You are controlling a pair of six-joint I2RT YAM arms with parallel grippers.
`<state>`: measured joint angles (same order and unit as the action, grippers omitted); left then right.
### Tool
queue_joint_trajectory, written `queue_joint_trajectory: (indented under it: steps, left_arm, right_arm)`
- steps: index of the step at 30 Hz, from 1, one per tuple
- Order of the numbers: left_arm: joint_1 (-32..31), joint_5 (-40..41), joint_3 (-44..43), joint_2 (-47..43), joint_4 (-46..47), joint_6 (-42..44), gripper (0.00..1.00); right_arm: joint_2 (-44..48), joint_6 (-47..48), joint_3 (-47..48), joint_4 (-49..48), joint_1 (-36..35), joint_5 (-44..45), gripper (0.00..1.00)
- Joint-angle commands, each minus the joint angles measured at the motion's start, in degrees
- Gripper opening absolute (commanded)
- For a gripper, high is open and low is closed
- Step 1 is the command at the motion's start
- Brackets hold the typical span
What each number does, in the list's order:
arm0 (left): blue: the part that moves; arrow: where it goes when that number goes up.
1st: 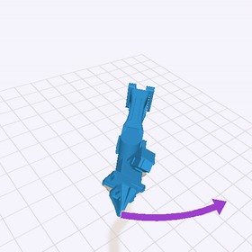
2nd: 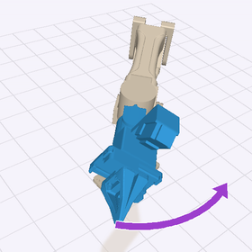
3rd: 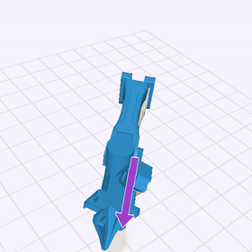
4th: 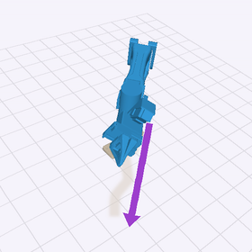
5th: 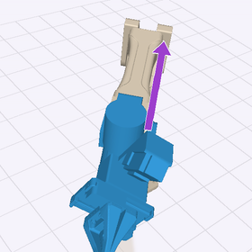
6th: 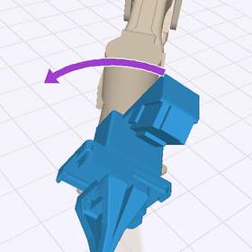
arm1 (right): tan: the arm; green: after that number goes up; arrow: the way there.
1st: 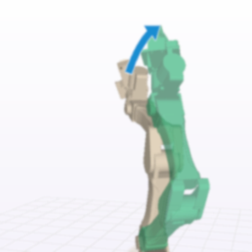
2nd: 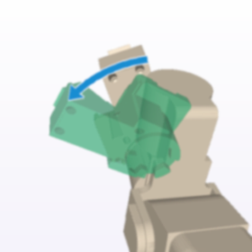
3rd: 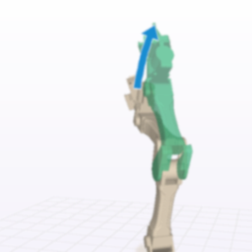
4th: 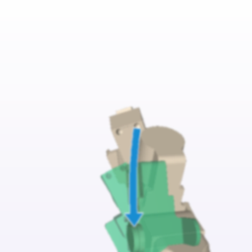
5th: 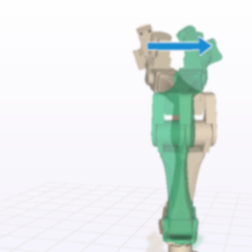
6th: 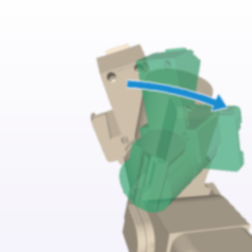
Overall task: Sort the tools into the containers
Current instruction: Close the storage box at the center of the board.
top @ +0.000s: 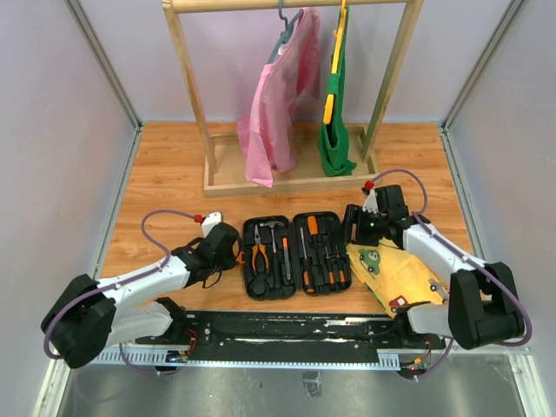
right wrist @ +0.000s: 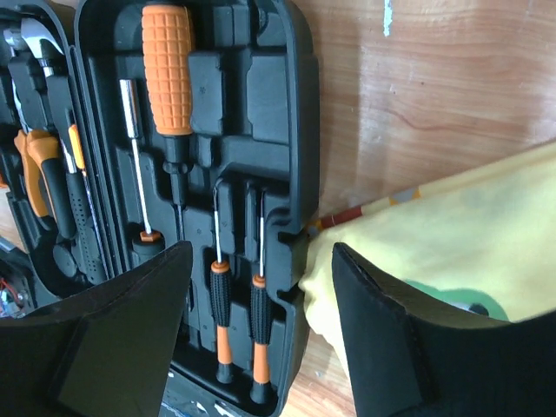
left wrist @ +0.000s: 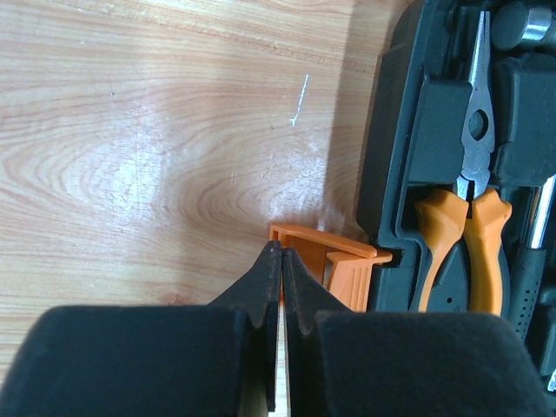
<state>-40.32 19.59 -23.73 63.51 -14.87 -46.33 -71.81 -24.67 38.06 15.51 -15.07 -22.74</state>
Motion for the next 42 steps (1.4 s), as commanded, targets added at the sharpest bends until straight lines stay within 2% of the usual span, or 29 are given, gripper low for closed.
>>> queue_joint_trajectory:
  steps: [1,7,13,20,24,34,42]
  left_arm:
    - [-0.6,-2.0,0.9,1.9,-2.5,0.4,0.03]
    - [-0.6,-2.0,0.9,2.1,-2.4,0.3,0.03]
    - [-0.6,-2.2,0.7,3.0,-2.1,0.5,0.02]
    - [-0.6,-2.6,0.4,3.7,-1.8,1.1,0.02]
    - [-0.6,-2.7,0.4,3.8,-1.8,1.2,0.02]
    - [-0.6,-3.1,-0.1,5.5,-1.0,1.7,0.02]
    - [-0.6,-3.7,-0.2,6.5,0.1,1.4,0.02]
  right_arm:
    - [-3.7,1.1,-2.0,-7.5,3.4,-11.3,0.66]
    - [-8.2,-1.5,-5.0,-14.8,4.3,-17.9,0.66]
    - [-8.5,-3.6,-6.8,-18.6,4.3,-20.3,0.64]
    - [-0.9,-3.2,-4.8,-14.5,3.2,-20.6,0.63]
    - [1.0,-4.2,-1.6,-13.5,1.6,-24.8,0.63]
    - [4.9,-8.0,3.3,-11.7,-6.8,-24.3,0.64]
    - [4.0,-9.1,7.6,-10.5,-14.5,-20.2,0.64]
